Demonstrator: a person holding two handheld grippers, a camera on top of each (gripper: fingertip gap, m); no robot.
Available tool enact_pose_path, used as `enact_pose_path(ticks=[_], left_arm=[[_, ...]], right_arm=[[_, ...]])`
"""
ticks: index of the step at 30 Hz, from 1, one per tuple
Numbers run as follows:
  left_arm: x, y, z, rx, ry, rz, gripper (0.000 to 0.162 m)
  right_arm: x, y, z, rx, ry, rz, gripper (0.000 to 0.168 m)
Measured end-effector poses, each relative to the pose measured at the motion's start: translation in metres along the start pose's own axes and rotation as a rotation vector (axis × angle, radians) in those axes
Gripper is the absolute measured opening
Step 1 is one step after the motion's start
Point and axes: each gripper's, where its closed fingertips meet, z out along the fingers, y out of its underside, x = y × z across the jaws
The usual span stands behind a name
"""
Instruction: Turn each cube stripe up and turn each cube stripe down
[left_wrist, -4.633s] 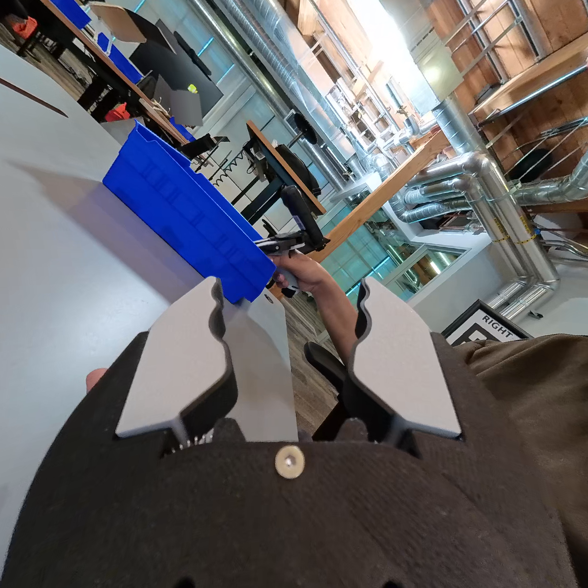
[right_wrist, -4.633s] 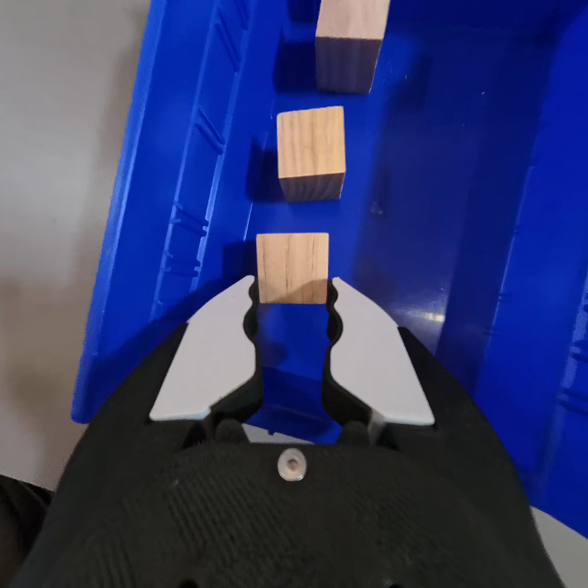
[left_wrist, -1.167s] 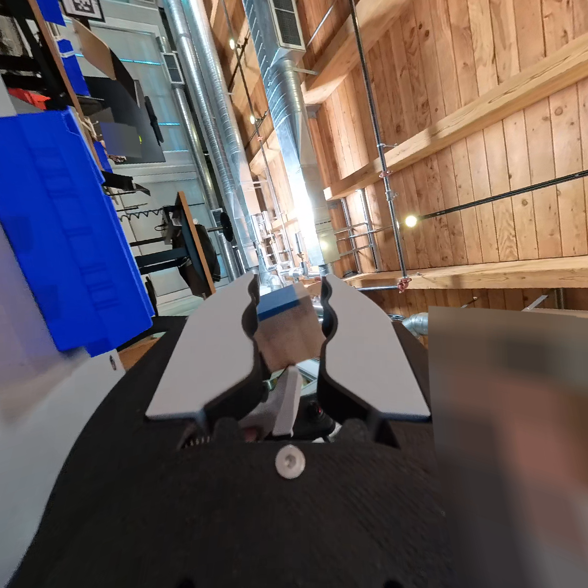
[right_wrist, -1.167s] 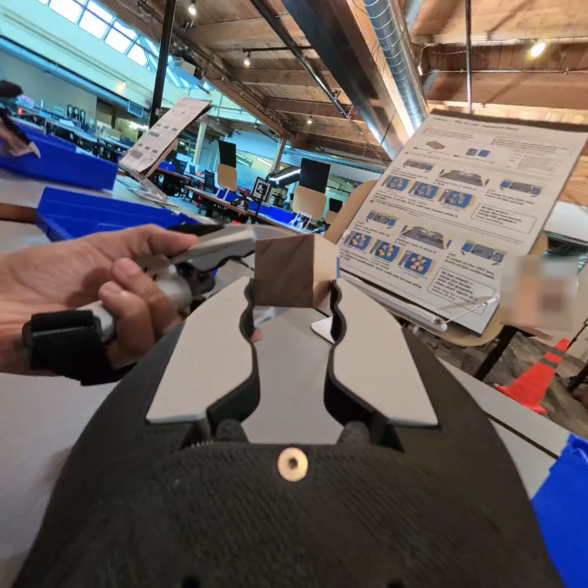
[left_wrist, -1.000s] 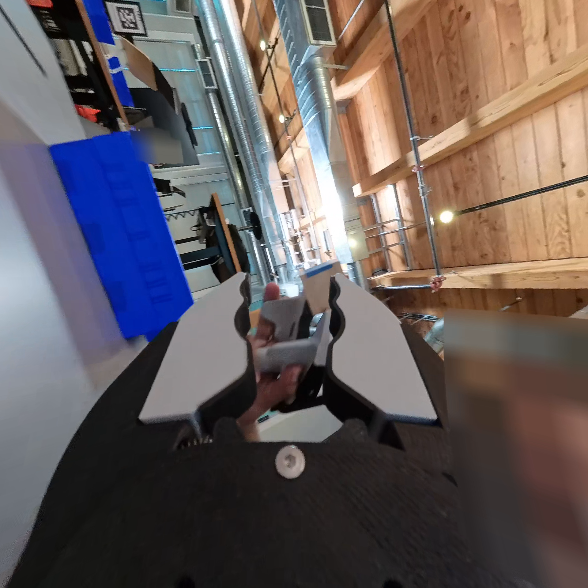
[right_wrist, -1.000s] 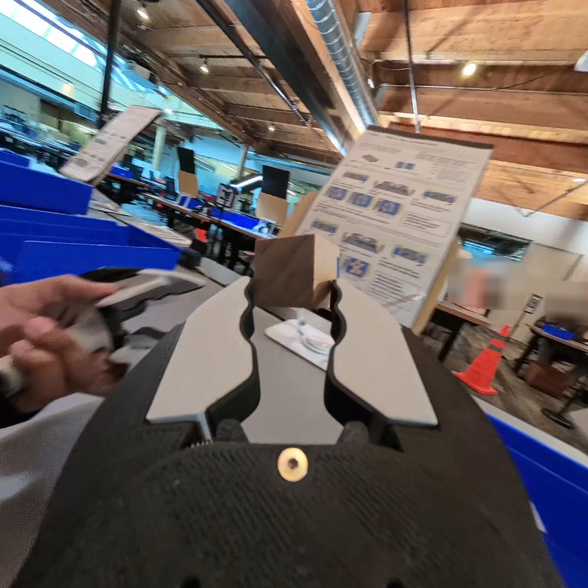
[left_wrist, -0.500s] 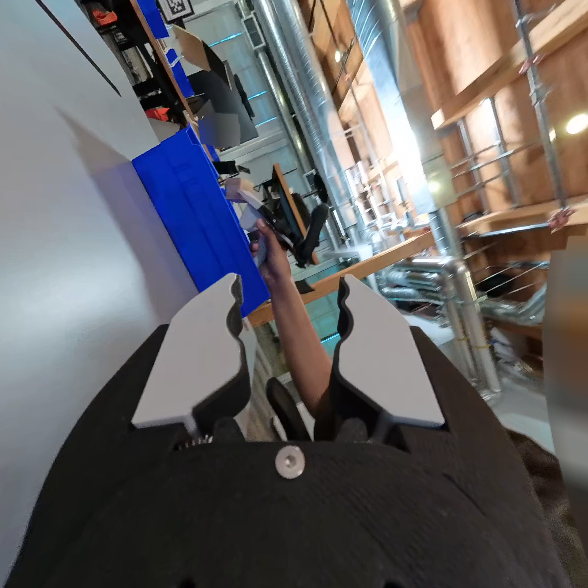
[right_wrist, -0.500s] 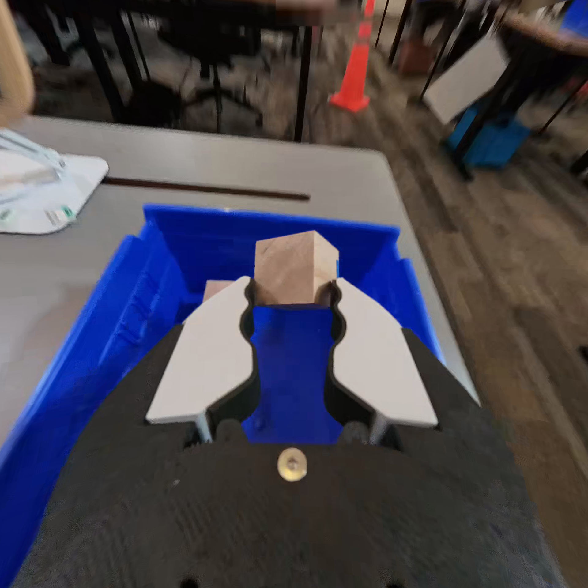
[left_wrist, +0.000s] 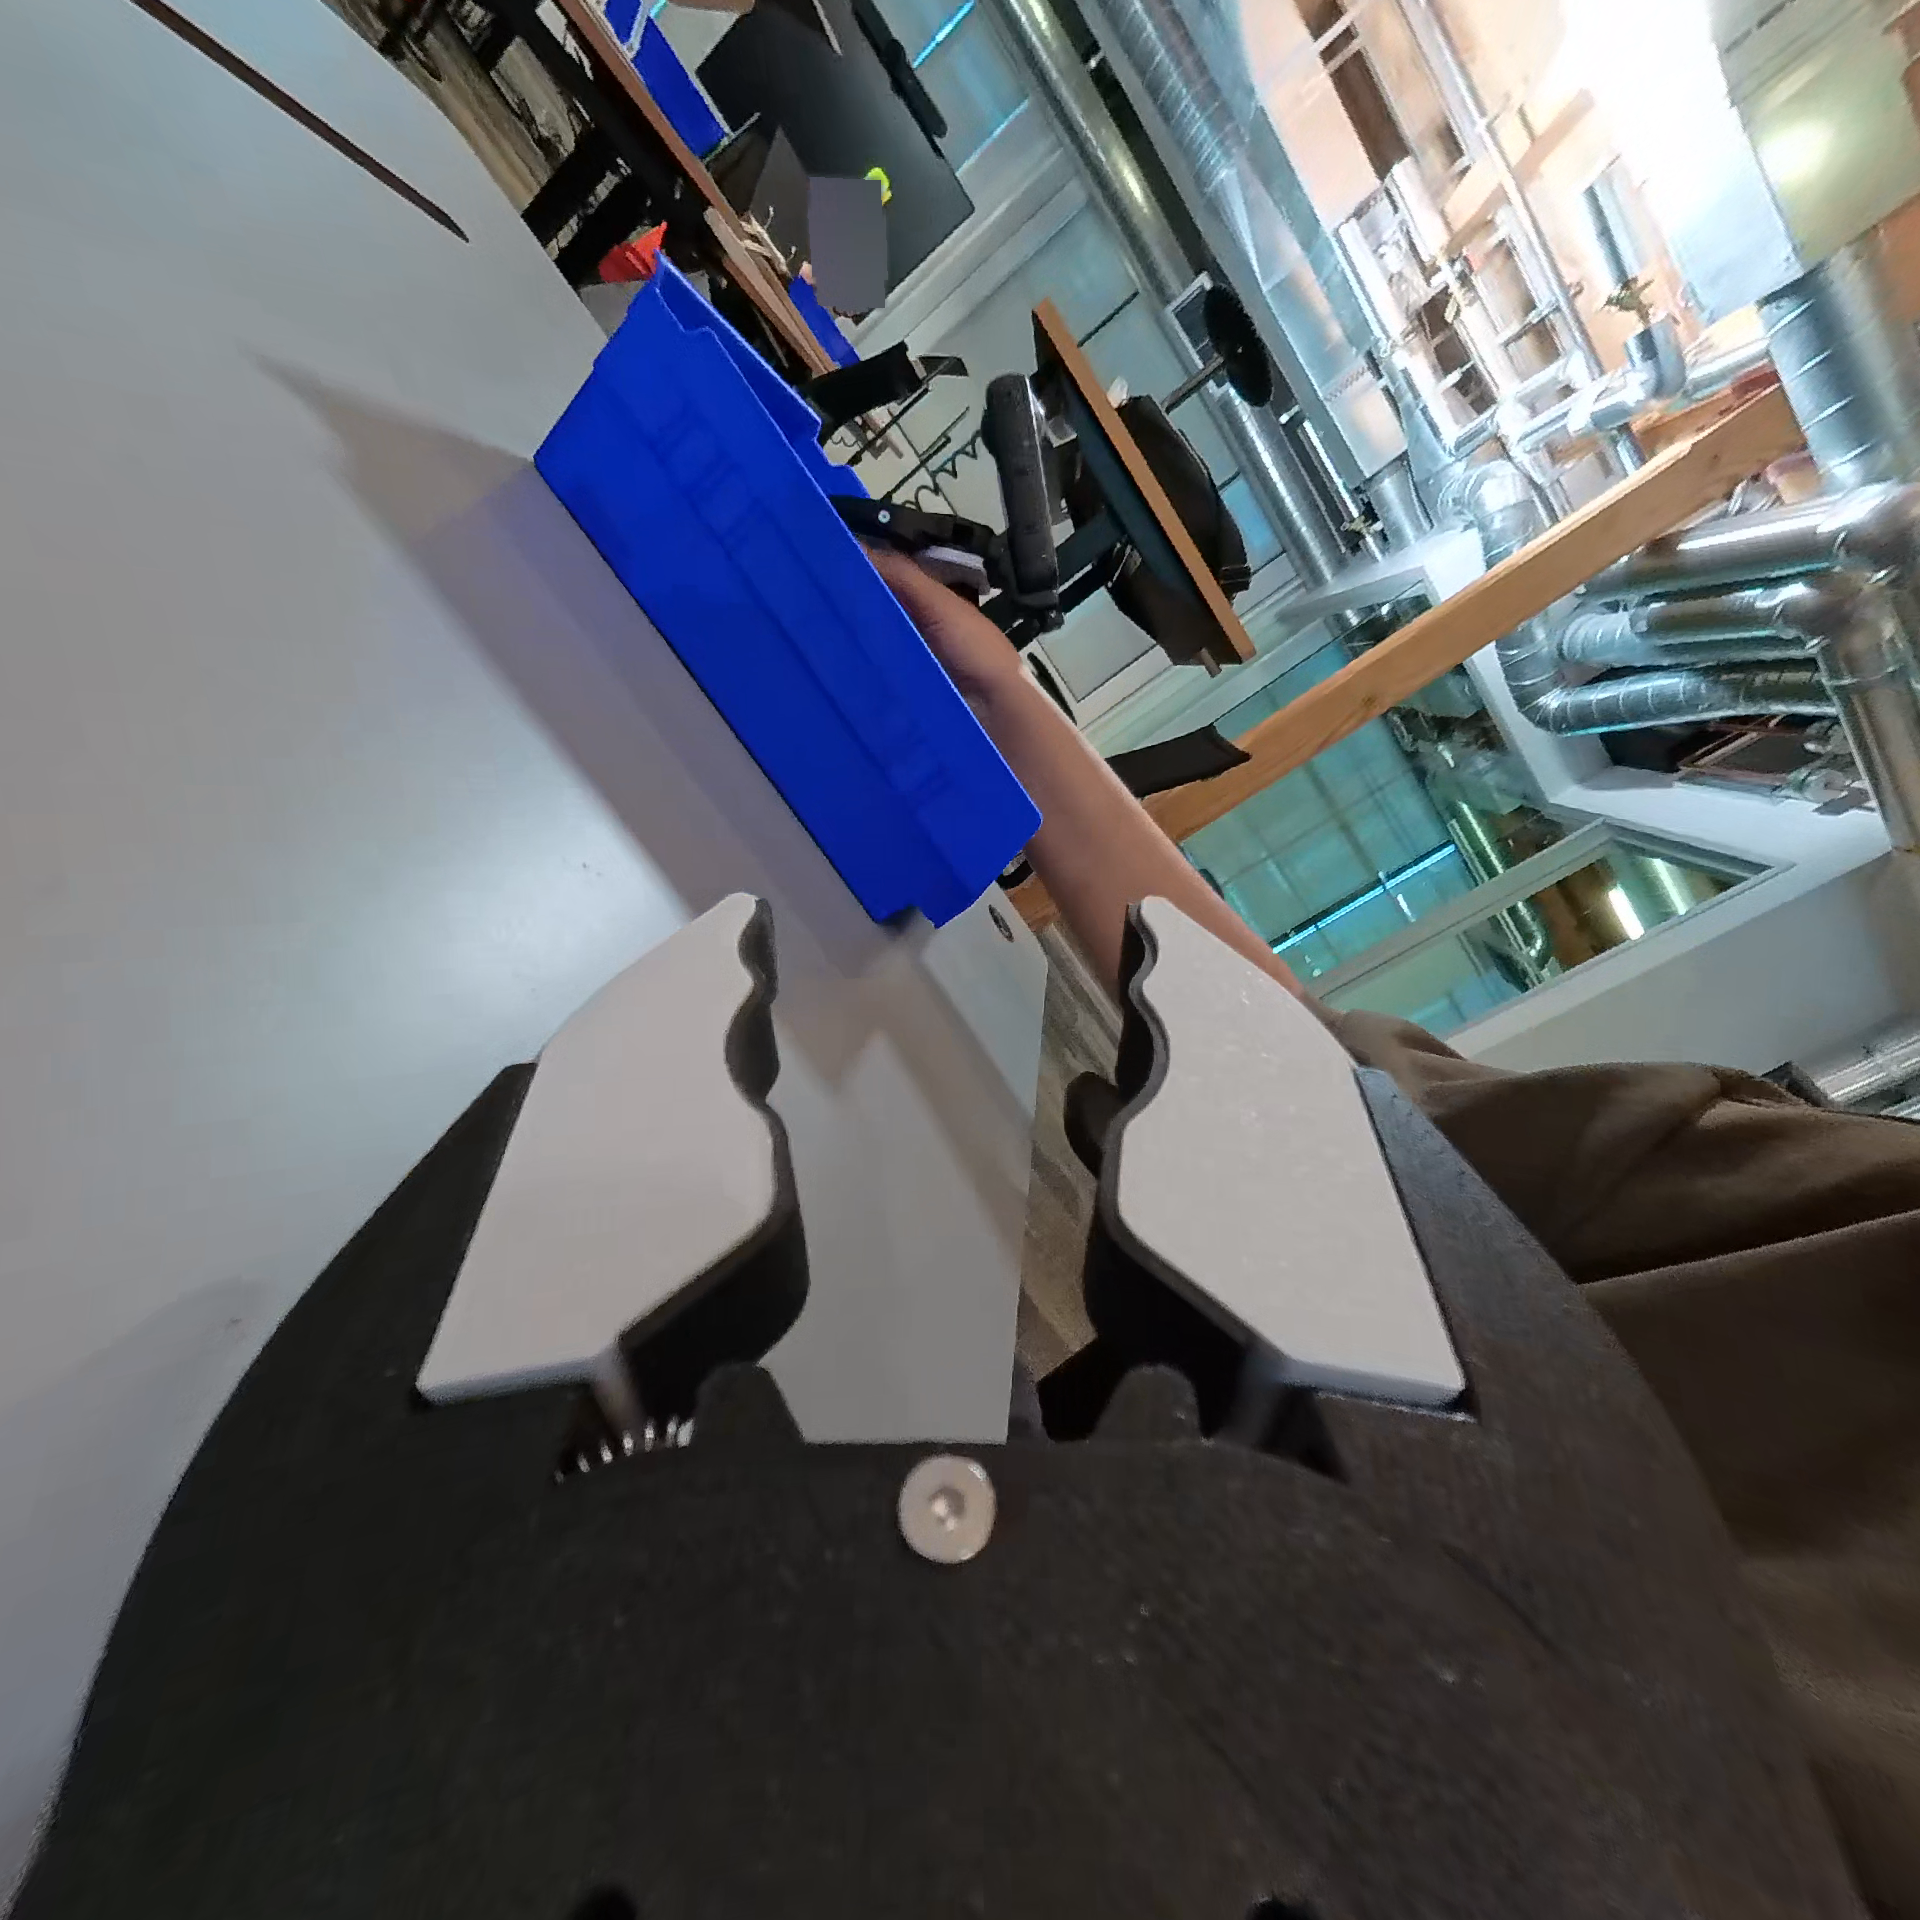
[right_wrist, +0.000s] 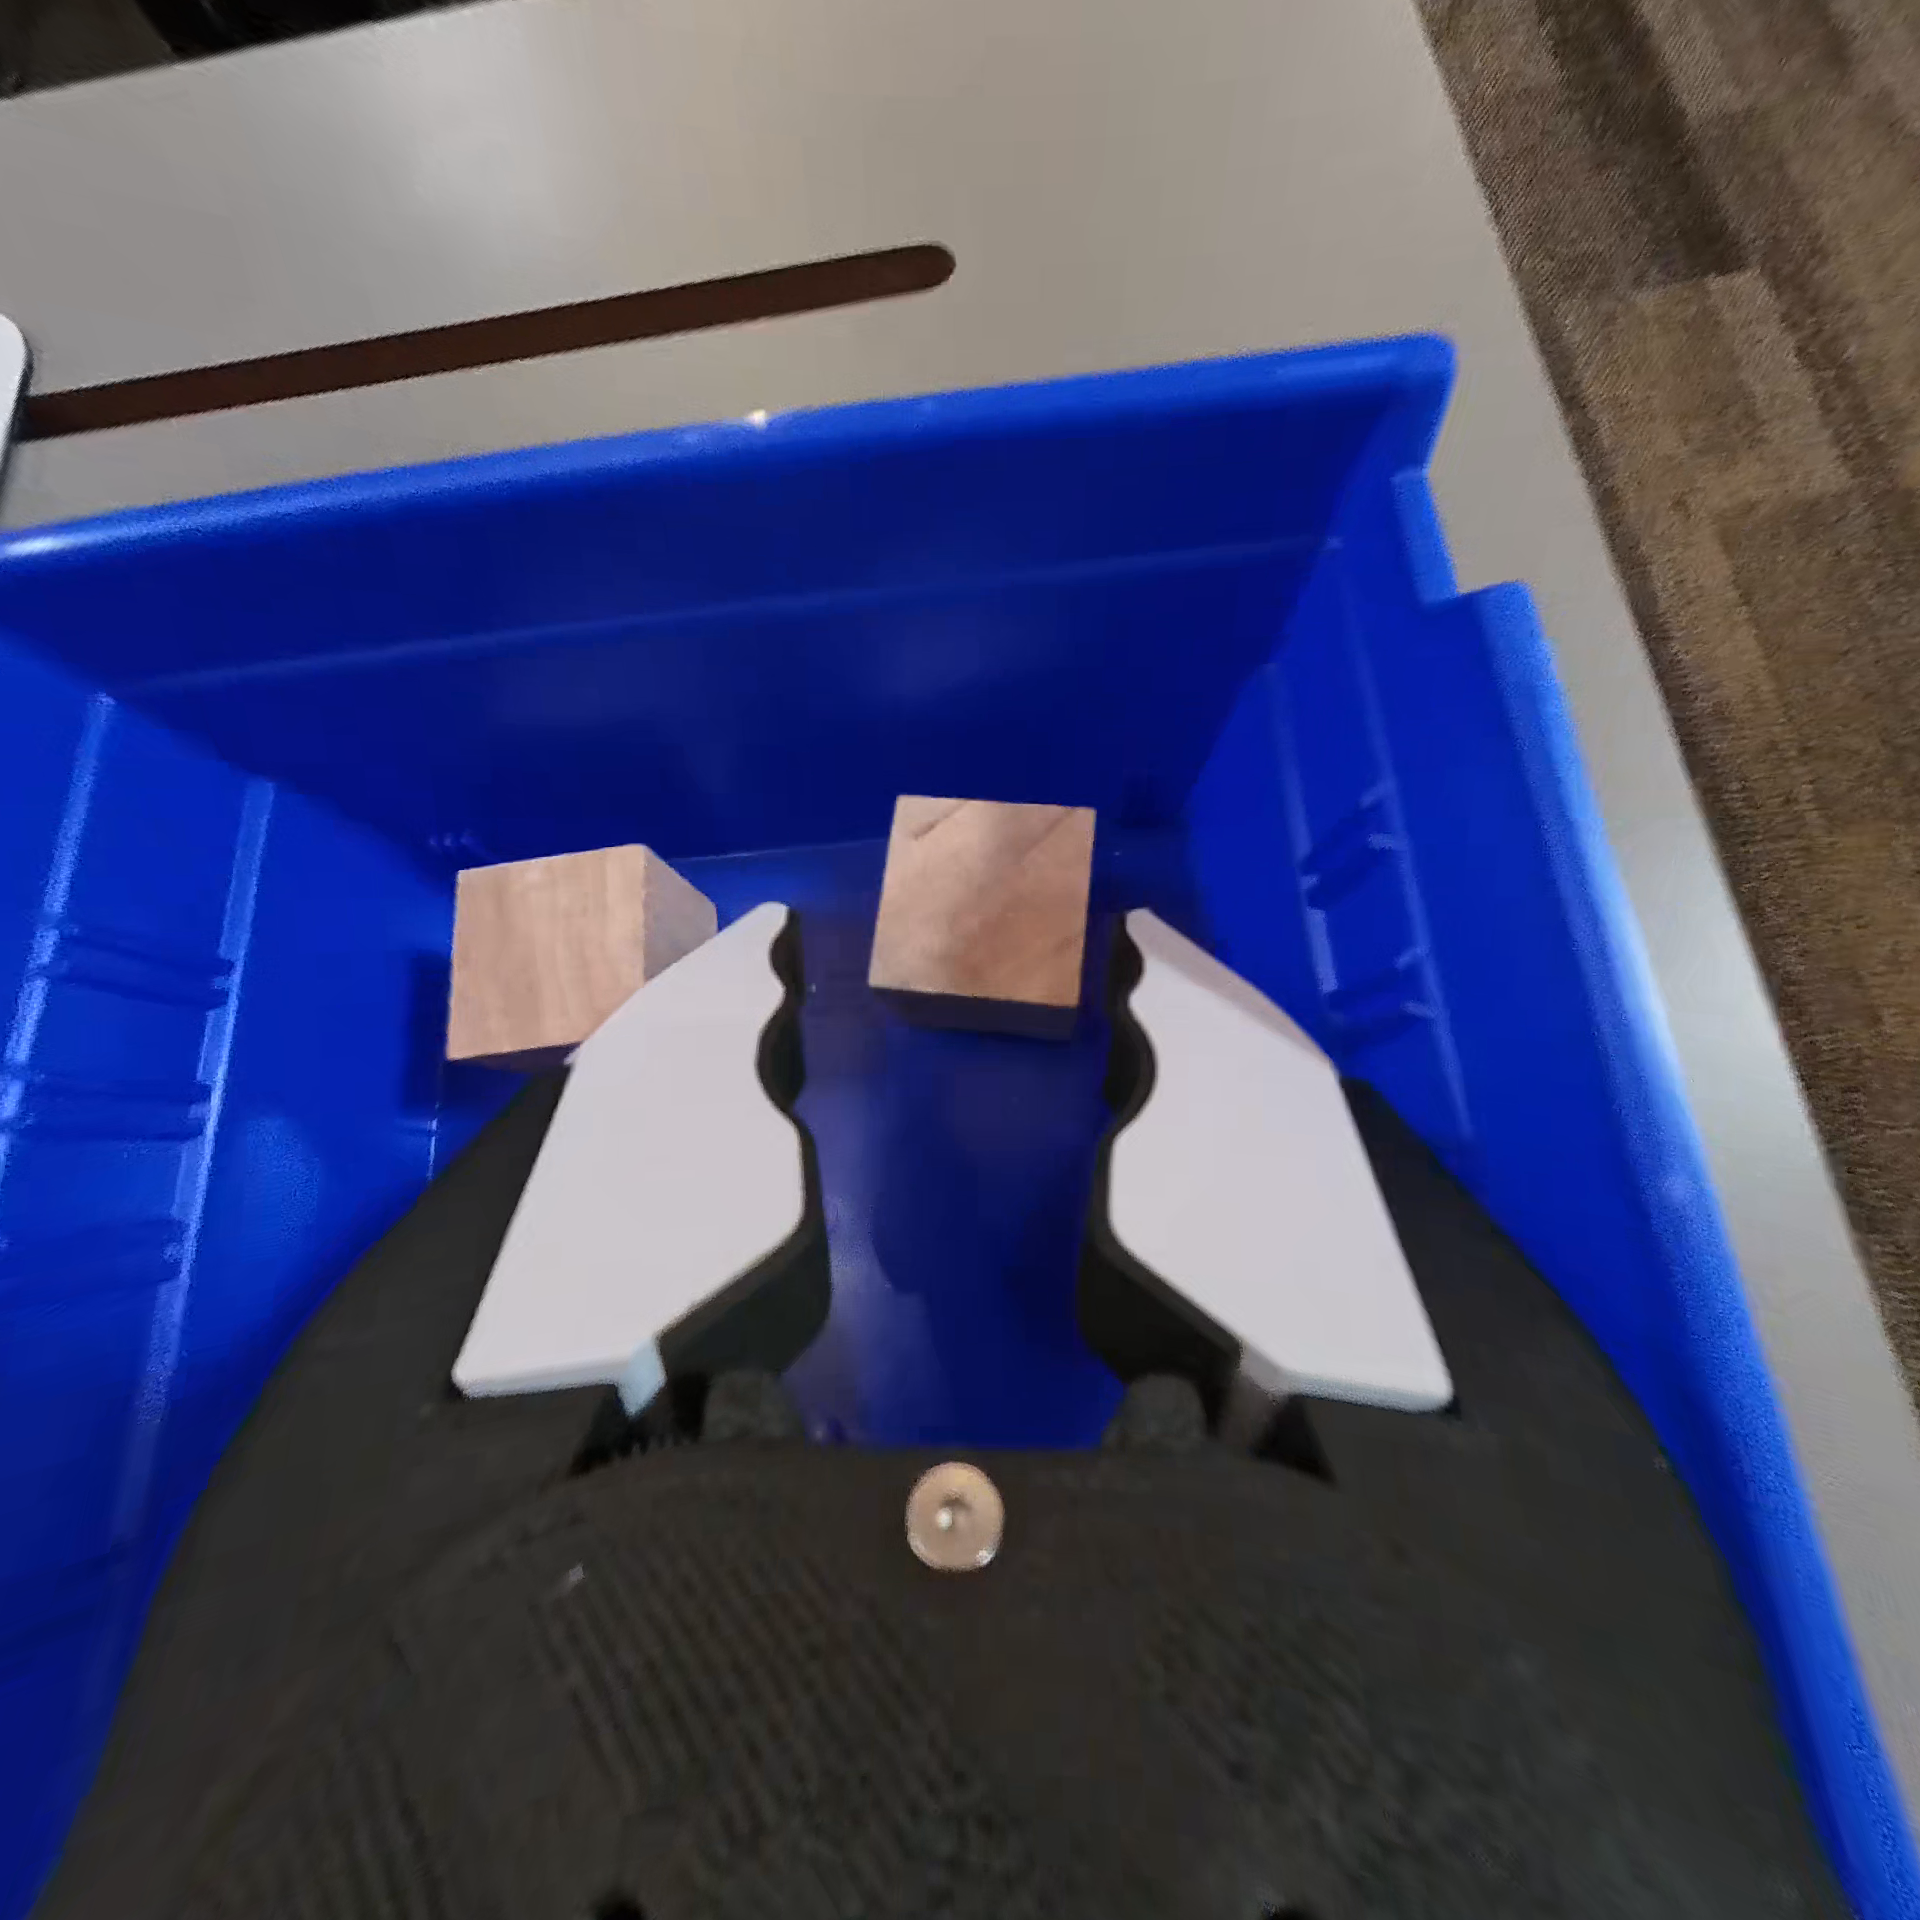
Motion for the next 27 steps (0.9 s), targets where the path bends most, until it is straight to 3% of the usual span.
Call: enact_pose_path(ticks=[5, 9, 13, 16, 20, 23, 27], left_arm=[[-0.001, -0.011, -0.01, 0.047, -0.002, -0.011, 0.064], [-0.008, -0.022, -0.018, 0.089, -0.09, 0.062, 0.076], [-0.016, -0.043, -0.031, 0.152, -0.229, 0.197, 0.083], [-0.015, -0.07, -0.05, 0.198, -0.318, 0.326, 0.089], [-0.02, -0.132, -0.11, 0.313, -0.528, 0.485, 0.094], [-0.01, -0.182, -0.176, 0.398, -0.585, 0.505, 0.096], [-0.012, -0.228, -0.282, 0.461, -0.694, 0.478, 0.091]], right_arm=[[-0.025, -0.027, -0.047, 0.15, -0.067, -0.056, 0.063], [-0.098, -0.041, -0.111, 0.32, -0.307, -0.072, 0.063], [-0.183, -0.027, -0.173, 0.466, -0.496, -0.193, 0.06], [-0.234, 0.0, -0.202, 0.577, -0.573, -0.253, 0.049], [-0.294, 0.052, -0.221, 0.612, -0.682, -0.346, 0.044], [-0.326, 0.093, -0.22, 0.553, -0.742, -0.427, 0.044], [-0.347, 0.133, -0.216, 0.424, -0.843, -0.346, 0.043]])
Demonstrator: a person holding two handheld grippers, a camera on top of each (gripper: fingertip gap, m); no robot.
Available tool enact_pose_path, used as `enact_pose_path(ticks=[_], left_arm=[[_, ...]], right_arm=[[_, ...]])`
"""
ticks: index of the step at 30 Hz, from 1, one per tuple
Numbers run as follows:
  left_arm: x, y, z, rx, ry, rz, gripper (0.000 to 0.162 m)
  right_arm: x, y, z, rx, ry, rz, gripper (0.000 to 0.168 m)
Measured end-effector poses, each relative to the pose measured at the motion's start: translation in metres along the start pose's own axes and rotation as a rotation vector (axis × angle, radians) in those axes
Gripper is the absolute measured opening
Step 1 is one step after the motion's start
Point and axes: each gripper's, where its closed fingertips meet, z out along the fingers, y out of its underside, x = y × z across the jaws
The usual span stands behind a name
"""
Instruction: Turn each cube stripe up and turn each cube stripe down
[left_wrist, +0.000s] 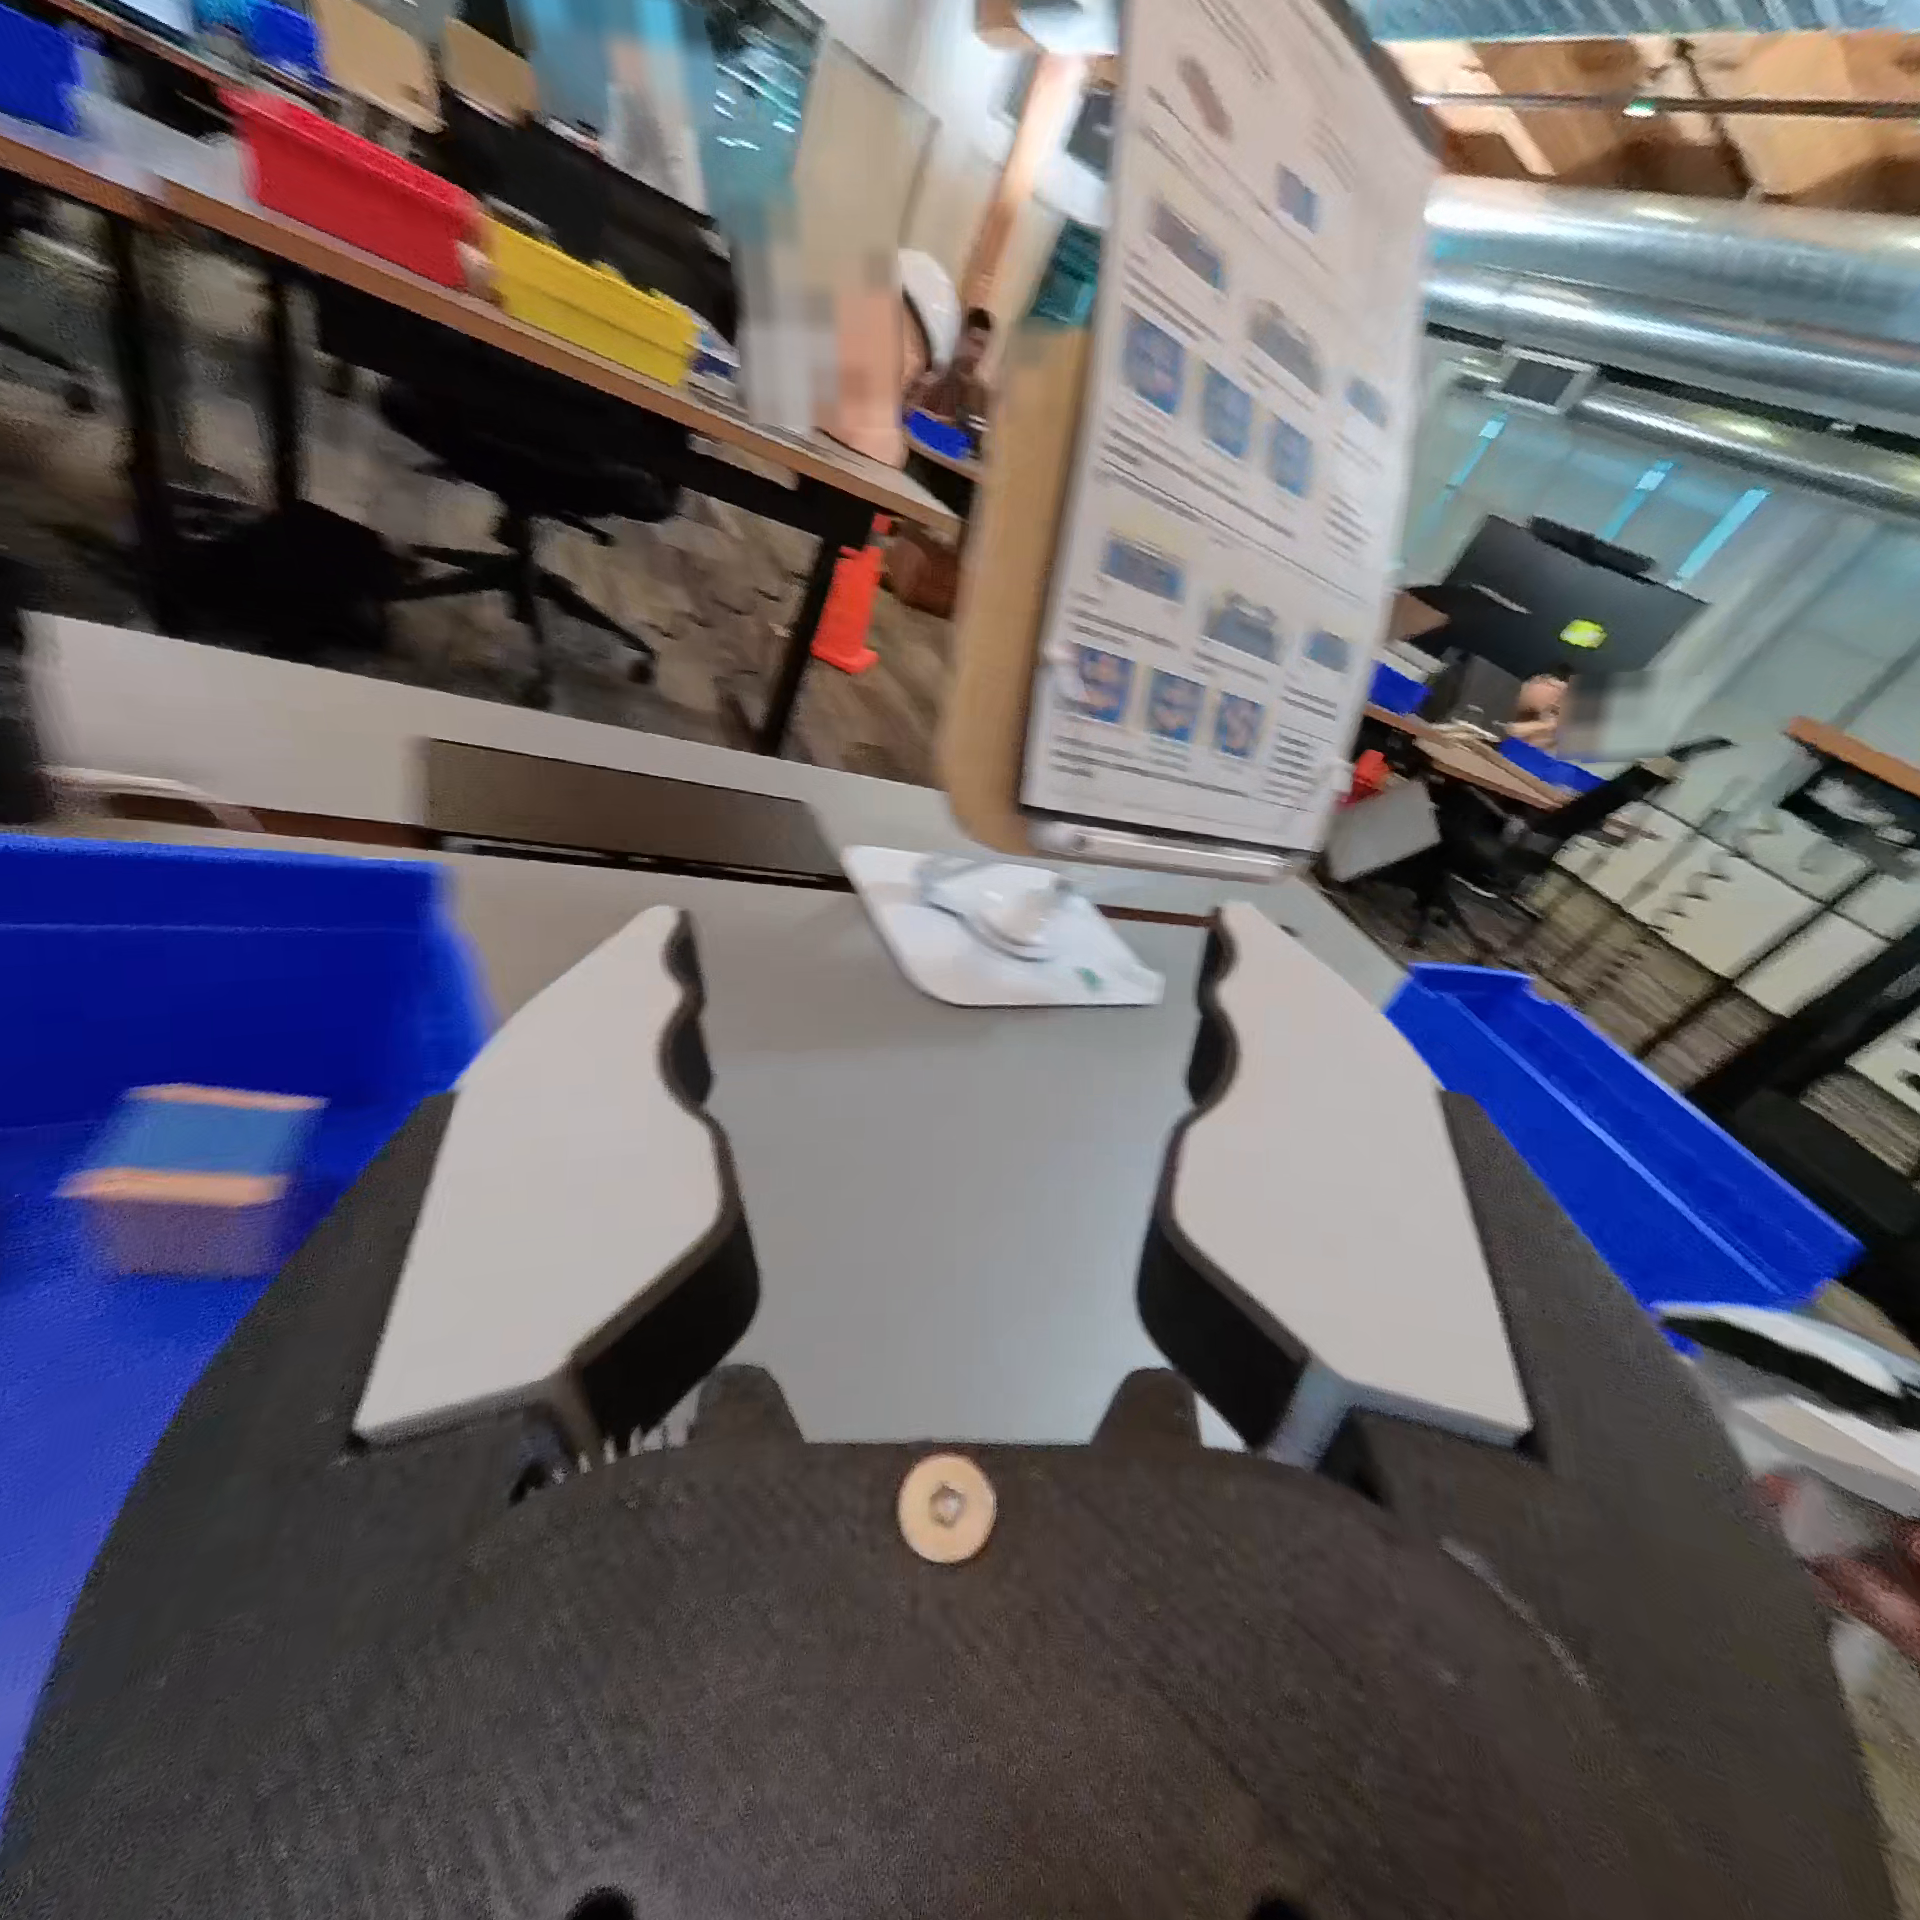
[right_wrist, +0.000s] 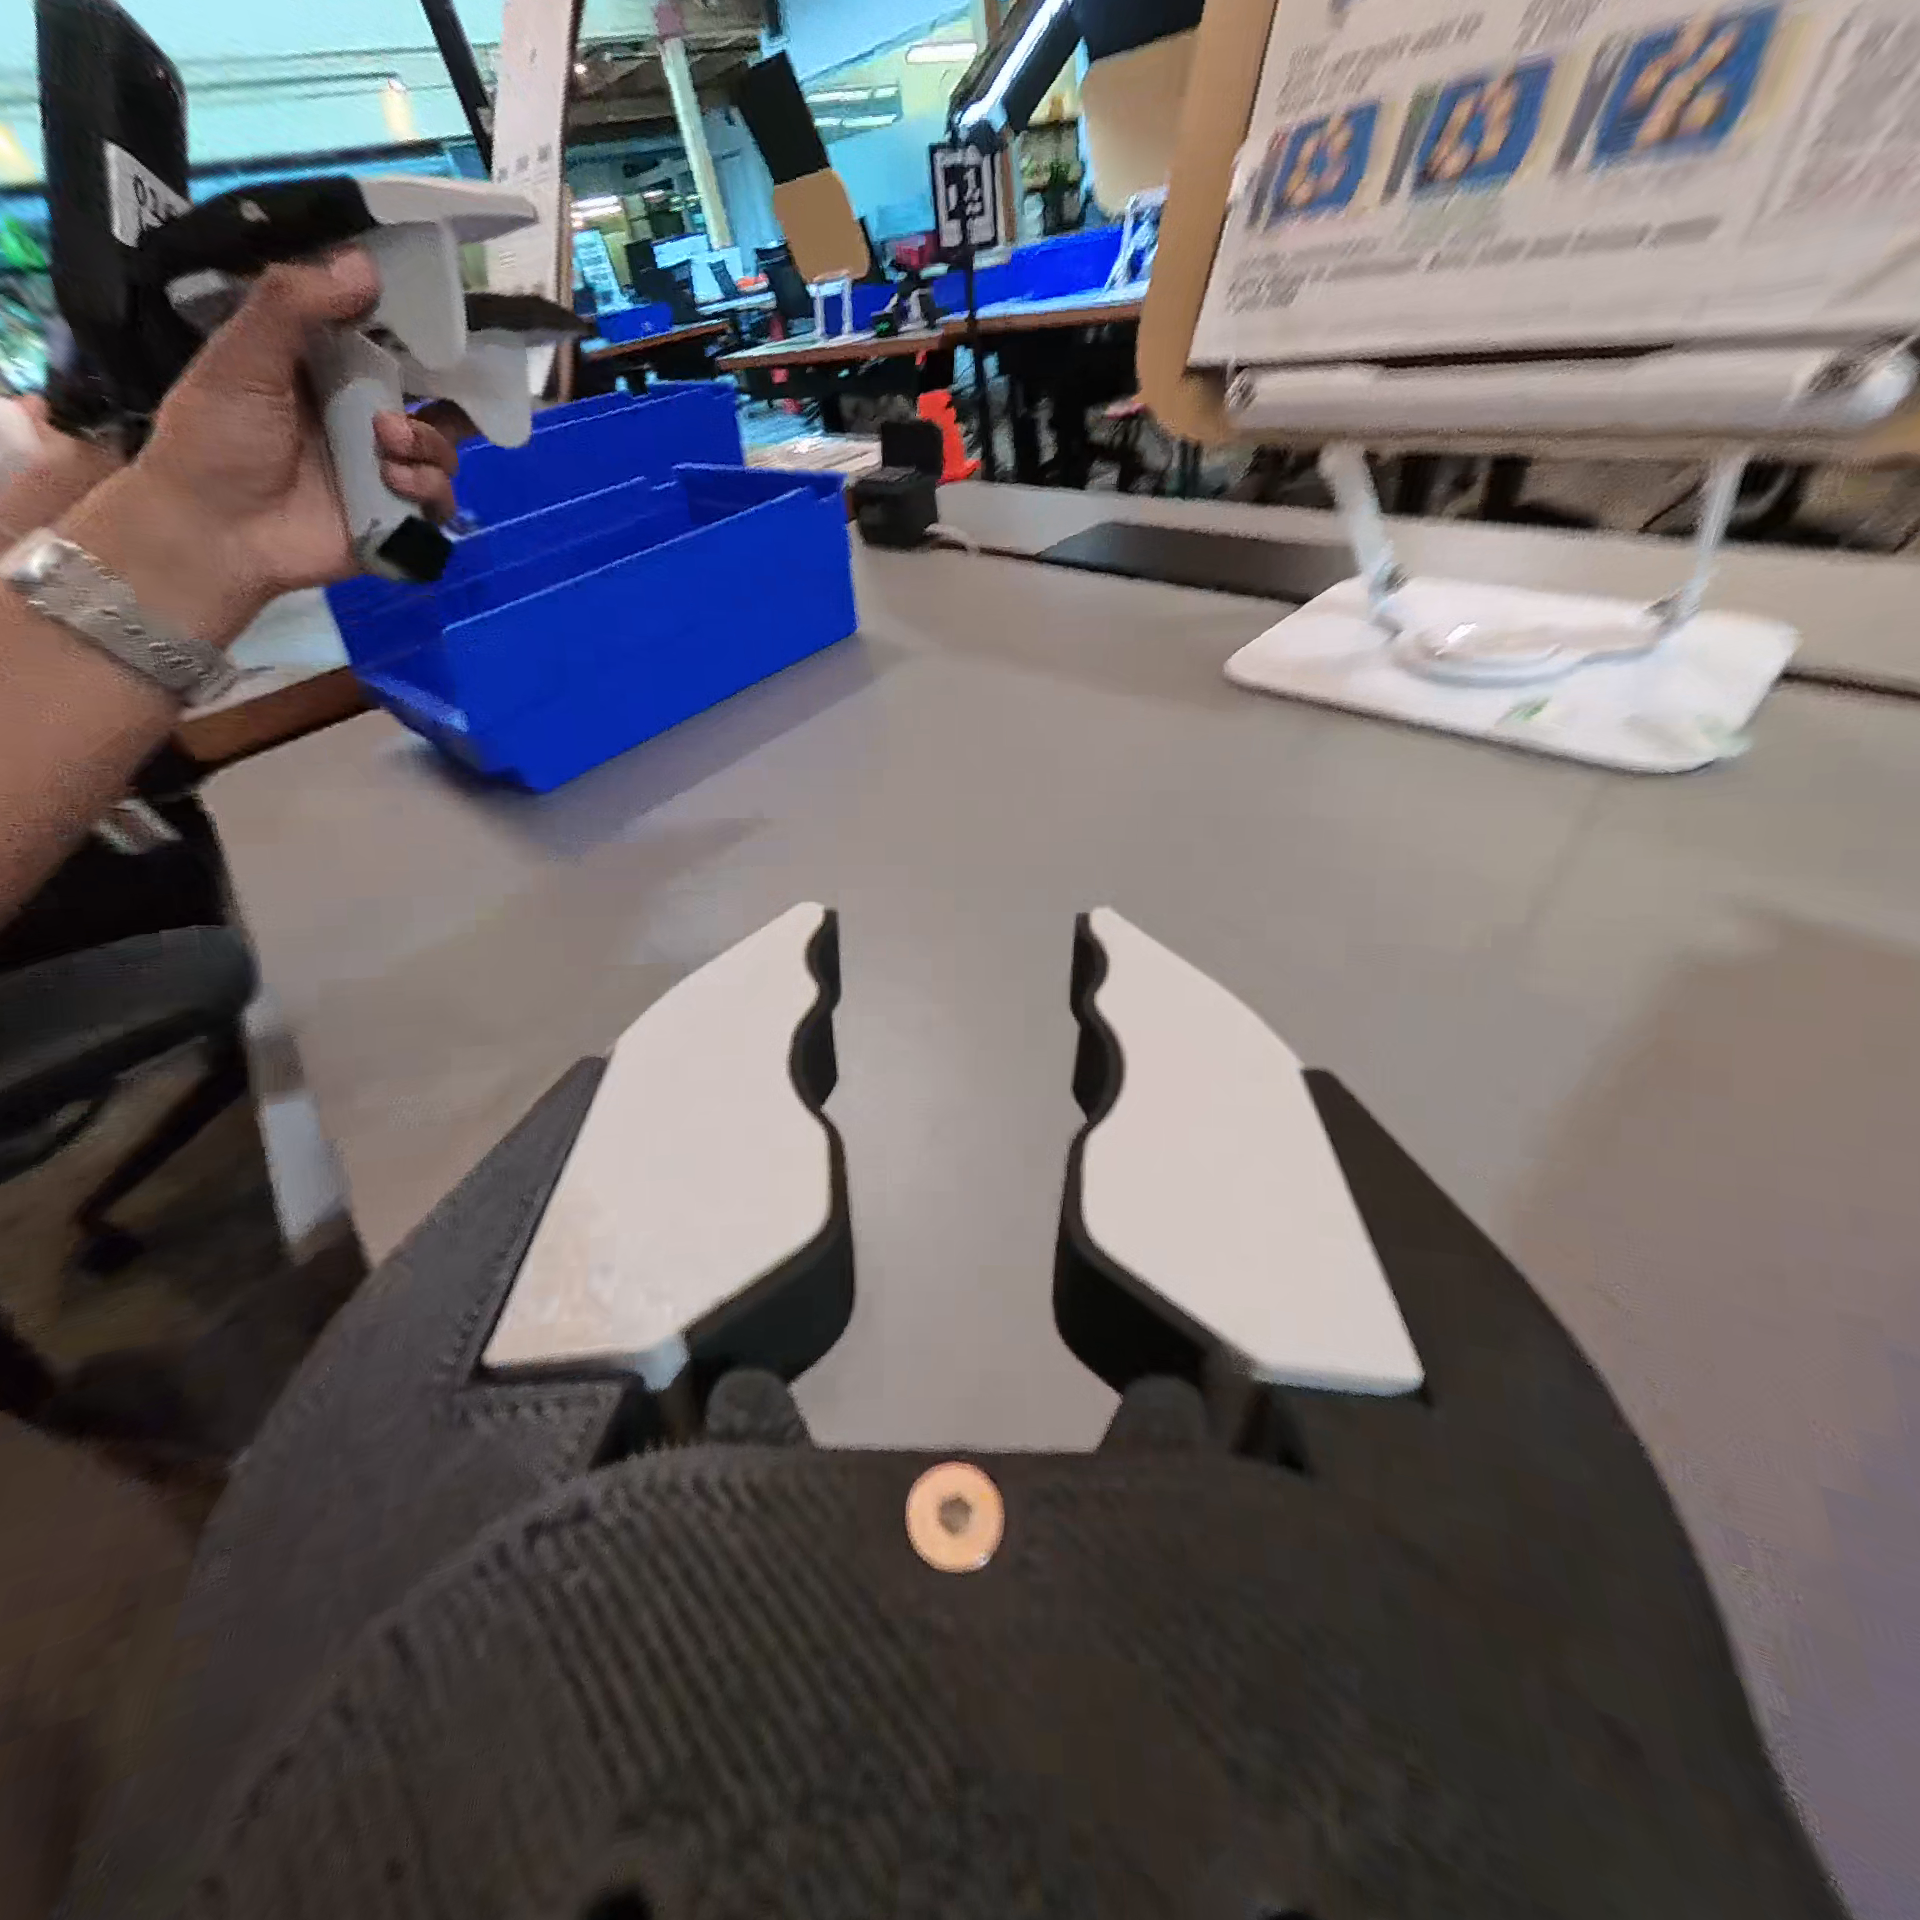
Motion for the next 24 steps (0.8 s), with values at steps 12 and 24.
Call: enact_pose_path(ticks=[12, 24], left_arm=[[-0.191, 0.044, -0.008, -0.286, -0.423, 0.02, 0.078], [-0.237, 0.127, 0.031, -0.679, -0.609, 0.228, 0.065]], right_arm=[[0.003, 0.049, -0.025, -0.151, 0.079, 0.061, 0.045], [0.03, 0.054, -0.043, -0.146, 0.172, 0.085, 0.039]])
